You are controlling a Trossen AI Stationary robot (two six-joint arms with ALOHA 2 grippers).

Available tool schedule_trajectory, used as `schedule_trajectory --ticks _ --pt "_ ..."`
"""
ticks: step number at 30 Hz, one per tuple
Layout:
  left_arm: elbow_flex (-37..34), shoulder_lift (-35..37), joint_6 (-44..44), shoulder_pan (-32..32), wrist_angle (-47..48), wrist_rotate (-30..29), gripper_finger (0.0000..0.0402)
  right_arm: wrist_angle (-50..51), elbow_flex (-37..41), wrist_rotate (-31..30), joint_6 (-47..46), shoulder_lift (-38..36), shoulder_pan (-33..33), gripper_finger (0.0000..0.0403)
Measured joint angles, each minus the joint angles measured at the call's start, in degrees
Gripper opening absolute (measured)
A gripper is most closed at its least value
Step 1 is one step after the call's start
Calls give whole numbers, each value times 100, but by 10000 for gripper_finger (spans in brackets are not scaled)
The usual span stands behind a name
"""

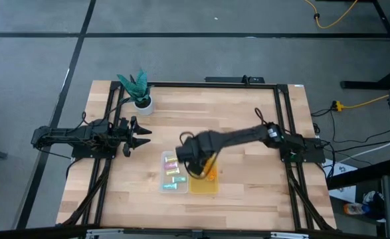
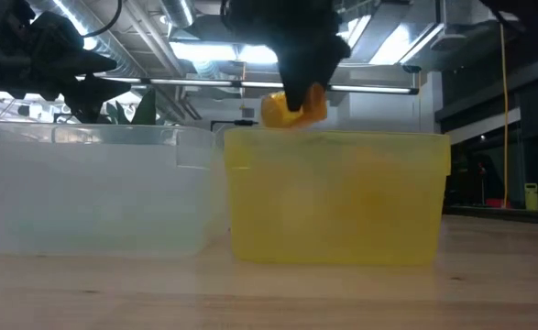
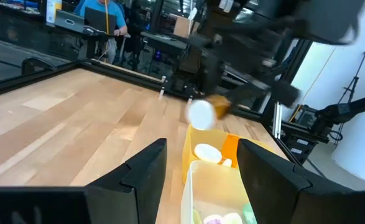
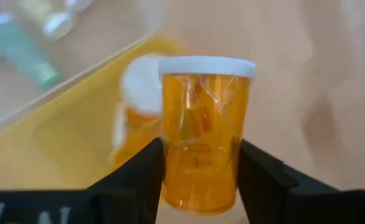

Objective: Pick and place medicine bottles into bin by pill shape (circle, oval)
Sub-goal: Put the orange capsule bottle into the yellow bin, then adjust the orange capsule bottles in the yellow bin

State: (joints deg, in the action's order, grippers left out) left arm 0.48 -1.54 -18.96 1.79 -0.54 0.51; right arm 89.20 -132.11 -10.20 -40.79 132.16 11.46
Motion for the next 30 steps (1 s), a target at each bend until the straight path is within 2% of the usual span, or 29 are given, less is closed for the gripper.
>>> schedule_trajectory --ticks 7,11,15,21,30 --pt "0 0 0 0 0 0 190 -27 0 180 -548 0 682 173" --pt "-1 0 0 1 0 0 190 -279 2 369 -562 28 912 194" --pt "1 0 -4 1 0 0 190 -377 2 405 -851 28 971 228" --pt "0 0 -22 1 0 0 190 -437 2 577 -734 28 967 274" --pt "0 0 -20 1 0 0 190 -479 2 577 -328 31 967 283"
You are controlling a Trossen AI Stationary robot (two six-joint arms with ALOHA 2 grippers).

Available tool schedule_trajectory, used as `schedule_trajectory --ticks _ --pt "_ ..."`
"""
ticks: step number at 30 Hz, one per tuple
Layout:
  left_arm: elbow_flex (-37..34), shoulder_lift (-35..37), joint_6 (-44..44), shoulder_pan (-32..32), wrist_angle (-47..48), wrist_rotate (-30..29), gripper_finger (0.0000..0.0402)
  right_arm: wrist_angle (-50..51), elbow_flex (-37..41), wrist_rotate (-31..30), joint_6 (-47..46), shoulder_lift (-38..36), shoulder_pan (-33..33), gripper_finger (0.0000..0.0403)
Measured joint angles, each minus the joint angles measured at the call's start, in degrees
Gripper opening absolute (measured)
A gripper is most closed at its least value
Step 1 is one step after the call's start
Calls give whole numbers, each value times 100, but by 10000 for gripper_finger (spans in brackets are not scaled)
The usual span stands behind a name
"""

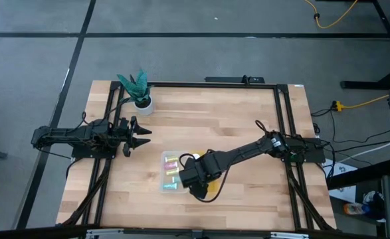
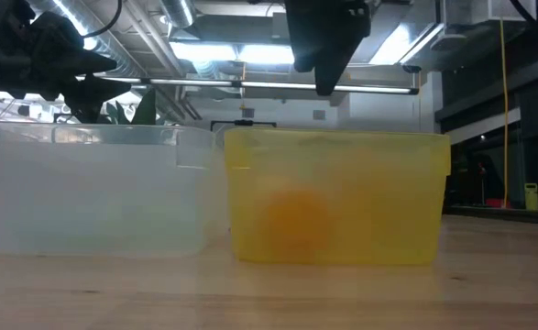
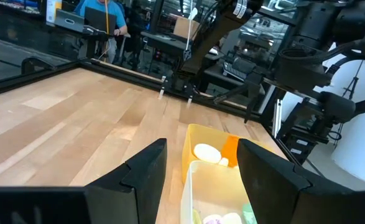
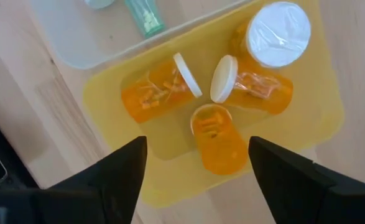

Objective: Pick and place medicine bottles into bin by pill shape (circle, oval)
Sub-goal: Adjust the orange capsule bottles in the yellow bin

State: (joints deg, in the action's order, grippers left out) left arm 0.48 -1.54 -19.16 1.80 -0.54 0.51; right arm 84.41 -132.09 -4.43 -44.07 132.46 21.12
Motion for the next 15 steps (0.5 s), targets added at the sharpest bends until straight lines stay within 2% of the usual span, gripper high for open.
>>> schedule_trajectory --ticks 4,8,10,15 --pt "-1 0 2 -2 0 0 190 -14 0 0 237 2 0 283" --pt "-1 0 2 0 0 0 190 -14 0 15 -23 2 54 283" --pt "-1 0 4 -1 0 0 190 -12 2 4 212 2 153 284" --pt "-1 0 7 -2 0 0 190 282 4 -540 352 -84 339 284"
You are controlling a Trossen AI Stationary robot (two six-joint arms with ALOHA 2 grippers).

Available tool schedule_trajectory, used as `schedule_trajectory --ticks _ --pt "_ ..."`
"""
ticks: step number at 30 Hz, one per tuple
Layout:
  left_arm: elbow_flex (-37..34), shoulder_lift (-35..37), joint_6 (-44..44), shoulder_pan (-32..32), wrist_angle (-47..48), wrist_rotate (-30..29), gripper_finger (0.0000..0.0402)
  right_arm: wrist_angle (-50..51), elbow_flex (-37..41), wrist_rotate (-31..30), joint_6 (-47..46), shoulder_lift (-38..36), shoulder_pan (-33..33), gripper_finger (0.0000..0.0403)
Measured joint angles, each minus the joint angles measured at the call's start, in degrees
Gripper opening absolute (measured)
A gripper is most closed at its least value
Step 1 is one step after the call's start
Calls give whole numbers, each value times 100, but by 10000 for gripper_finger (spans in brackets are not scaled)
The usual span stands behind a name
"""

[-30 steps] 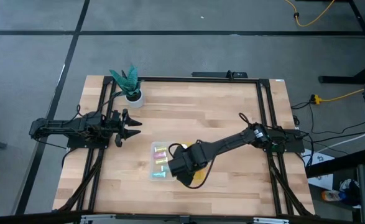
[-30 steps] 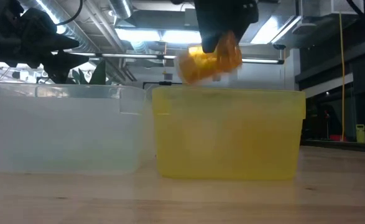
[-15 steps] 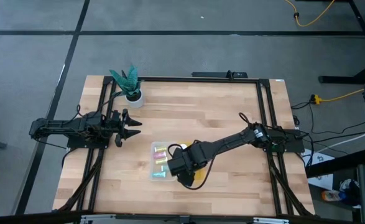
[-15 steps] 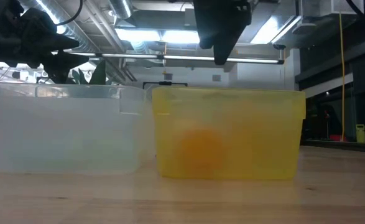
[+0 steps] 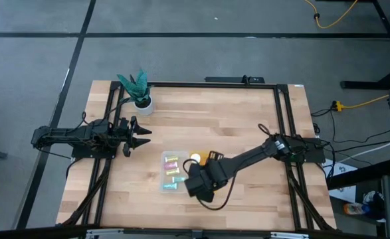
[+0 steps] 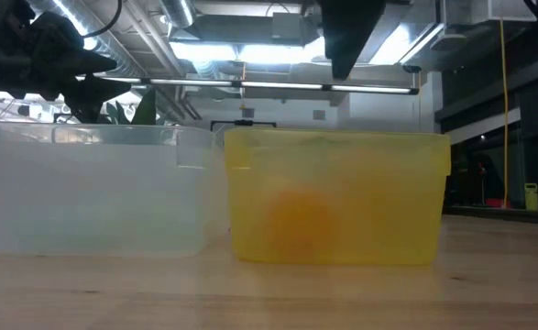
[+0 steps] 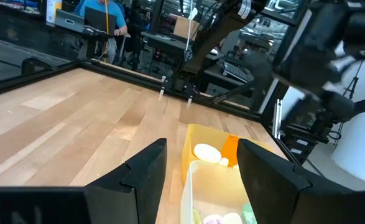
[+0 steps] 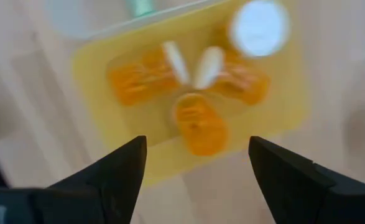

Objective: Pick and place medicine bottles into bin by pill shape (circle, oval)
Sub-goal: Adjust the orange capsule bottles in the yellow bin

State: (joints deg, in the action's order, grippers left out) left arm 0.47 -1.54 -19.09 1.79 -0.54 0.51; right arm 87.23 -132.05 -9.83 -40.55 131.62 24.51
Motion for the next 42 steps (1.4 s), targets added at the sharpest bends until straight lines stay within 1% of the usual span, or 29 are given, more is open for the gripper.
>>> schedule_trajectory --ticks 4,7,10,12,15,21,24,28,30,32,34,37,38,39,41,42 --pt "0 0 5 1 0 0 190 304 -4 -535 -289 -185 8 284" --pt "0 0 13 0 0 0 190 225 -2 -614 -250 -189 11 284" --pt "0 0 13 0 0 0 190 285 -2 -627 -423 -193 15 284" --pt "2 0 10 0 0 0 190 178 -2 -803 -468 -193 58 284" --pt "0 0 13 0 0 0 190 -251 -2 -901 -420 -193 98 284" --pt "0 0 13 2 0 0 190 -1499 -2 -737 -404 -191 86 284" --pt "1 0 10 0 0 0 190 -1731 0 -689 252 -189 88 284" --pt "0 0 13 1 0 0 190 -1441 -2 -309 1277 -189 88 284" --pt "2 0 10 0 0 0 190 -1471 -1 -56 1336 -189 88 284" --pt "1 0 13 0 0 0 190 -1371 -1 20 1324 -189 85 284" --pt "0 0 10 0 0 0 190 -897 -2 -200 1132 -191 75 284" --pt "0 0 10 1 0 0 190 405 5 -602 373 -192 -18 284" --pt "0 0 8 0 0 0 190 347 97 -682 259 -219 -57 284" --pt "0 0 8 2 0 0 190 146 245 -676 451 -308 -97 284" --pt "1 0 8 0 0 -2 190 82 504 -636 827 -501 -124 284" --pt "1 0 8 0 1 -7 190 154 617 -699 771 -645 -120 284"
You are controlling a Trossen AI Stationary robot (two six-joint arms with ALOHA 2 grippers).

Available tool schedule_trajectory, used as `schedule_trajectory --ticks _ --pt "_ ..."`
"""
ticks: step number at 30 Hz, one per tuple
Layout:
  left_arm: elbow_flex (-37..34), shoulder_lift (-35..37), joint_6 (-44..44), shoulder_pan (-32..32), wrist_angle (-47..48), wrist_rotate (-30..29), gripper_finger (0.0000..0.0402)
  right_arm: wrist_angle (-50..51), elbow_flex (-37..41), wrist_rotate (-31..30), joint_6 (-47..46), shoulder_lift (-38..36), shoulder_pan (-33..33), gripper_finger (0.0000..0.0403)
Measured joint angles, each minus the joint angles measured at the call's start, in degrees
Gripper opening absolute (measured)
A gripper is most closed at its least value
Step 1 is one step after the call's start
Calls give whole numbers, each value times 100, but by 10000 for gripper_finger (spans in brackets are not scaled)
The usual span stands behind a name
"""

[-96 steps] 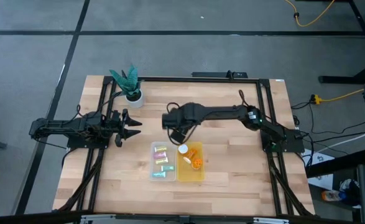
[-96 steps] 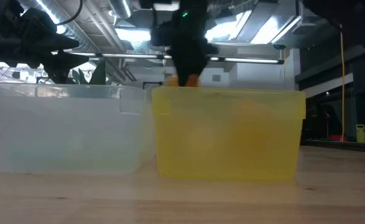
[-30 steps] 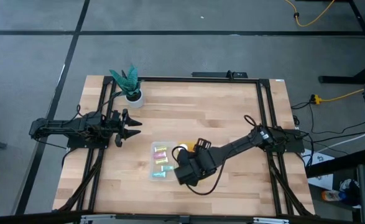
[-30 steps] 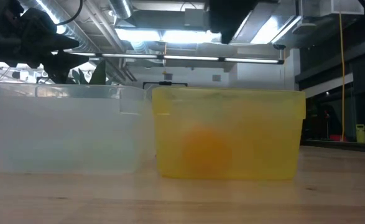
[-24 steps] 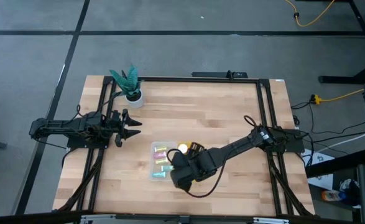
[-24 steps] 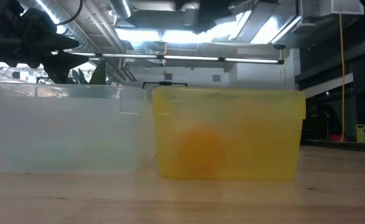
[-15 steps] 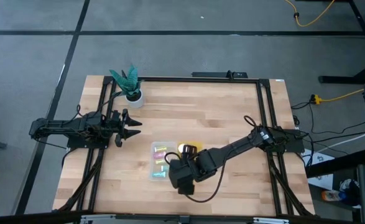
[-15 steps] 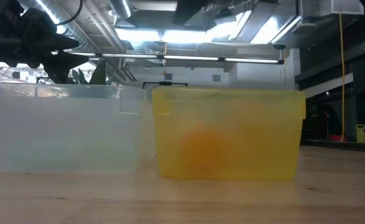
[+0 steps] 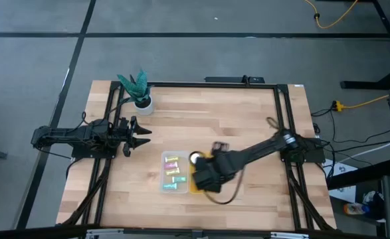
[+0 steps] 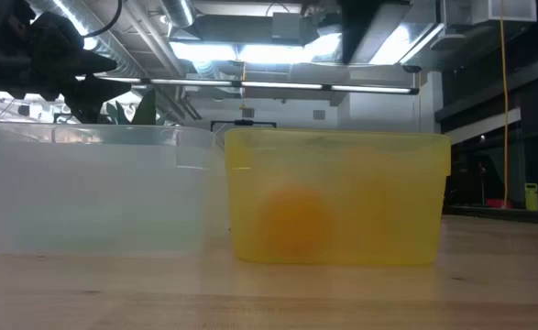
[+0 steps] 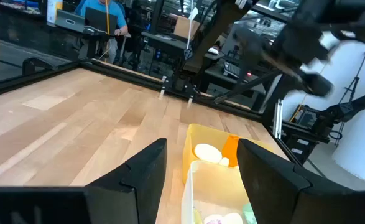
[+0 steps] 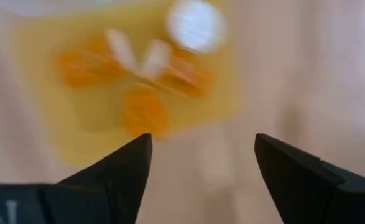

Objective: Pick and place medicine bottles into bin by pill shape (circle, oval)
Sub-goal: Adjust the orange capsule bottles in the yellow bin

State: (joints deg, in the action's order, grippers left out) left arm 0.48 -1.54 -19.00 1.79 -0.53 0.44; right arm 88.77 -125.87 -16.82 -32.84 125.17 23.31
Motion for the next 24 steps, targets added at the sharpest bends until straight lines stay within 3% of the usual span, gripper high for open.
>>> schedule_trajectory --ticks 6,12,17,24 --pt "1 0 2 1 2 -10 190 -459 1833 -648 -656 -1650 20 284" --pt "1 0 4 2 2 -15 190 -2520 3940 -869 -1048 -2925 -14 284" --pt "-1 0 4 -1 2 -17 190 -4037 4909 -868 -1040 -3238 -51 284" --pt "-1 0 4 1 2 -24 190 -5147 5339 -417 -785 -3238 -59 284"
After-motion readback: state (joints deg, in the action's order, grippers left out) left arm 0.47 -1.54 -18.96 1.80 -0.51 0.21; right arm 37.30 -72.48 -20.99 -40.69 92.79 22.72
